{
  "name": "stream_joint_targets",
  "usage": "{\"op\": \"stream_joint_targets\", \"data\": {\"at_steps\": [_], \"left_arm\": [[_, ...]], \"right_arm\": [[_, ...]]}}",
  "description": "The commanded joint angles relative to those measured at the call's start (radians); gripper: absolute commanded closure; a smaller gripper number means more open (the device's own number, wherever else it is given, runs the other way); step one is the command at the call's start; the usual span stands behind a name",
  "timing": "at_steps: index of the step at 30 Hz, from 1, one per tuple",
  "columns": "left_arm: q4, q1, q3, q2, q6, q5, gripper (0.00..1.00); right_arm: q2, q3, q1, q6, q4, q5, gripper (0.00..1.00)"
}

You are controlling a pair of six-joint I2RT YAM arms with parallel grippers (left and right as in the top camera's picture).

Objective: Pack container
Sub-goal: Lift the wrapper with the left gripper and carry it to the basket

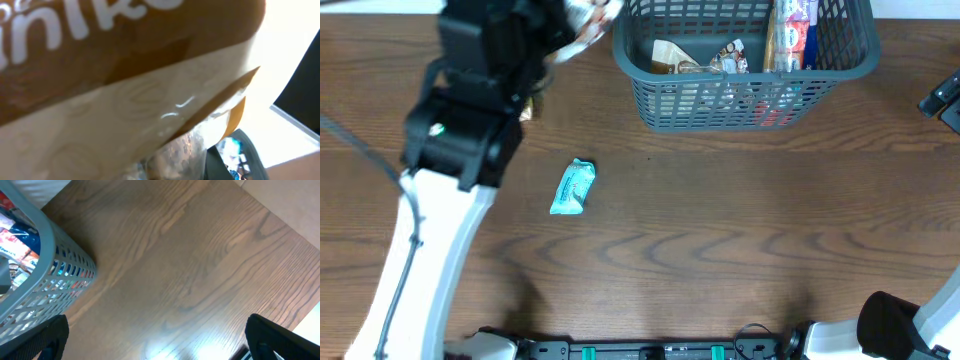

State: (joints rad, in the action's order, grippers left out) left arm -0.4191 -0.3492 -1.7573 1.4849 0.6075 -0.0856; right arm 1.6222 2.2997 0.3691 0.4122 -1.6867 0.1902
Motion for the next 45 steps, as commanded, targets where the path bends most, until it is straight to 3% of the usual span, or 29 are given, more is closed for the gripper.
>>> {"op": "stream_joint_targets", "data": {"at_steps": [1,12,31,40,45], "left_arm": [[0.072,-0.052,-0.011,0.08,-0.054,-0.013,0.95],[0.284,-0.172,-0.011,0.278,-0.054,-0.013,0.95],[0.203,-0.174,-0.01,0.406,-0.054,-0.036,0.94],[0.204,-0.174,-0.01,0.406,-0.054,-0.036,0.46],[0.213,-0.174,-0.011,0.406,-0.065,-0.036,0.44]], "right_arm": [[0.001,-0.006,0.003,-0.009,-0.009,0.0,0.01],[0.001,-0.006,0.003,-0.01,-0.011,0.0,0.01],[0.001,-0.006,0.003,-0.01,-0.011,-0.01,0.01],[0.001,-0.006,0.003,-0.01,-0.011,-0.015,0.01],[0.001,-0.006,0.003,-0.01,-0.011,-0.015,0.01]]}}
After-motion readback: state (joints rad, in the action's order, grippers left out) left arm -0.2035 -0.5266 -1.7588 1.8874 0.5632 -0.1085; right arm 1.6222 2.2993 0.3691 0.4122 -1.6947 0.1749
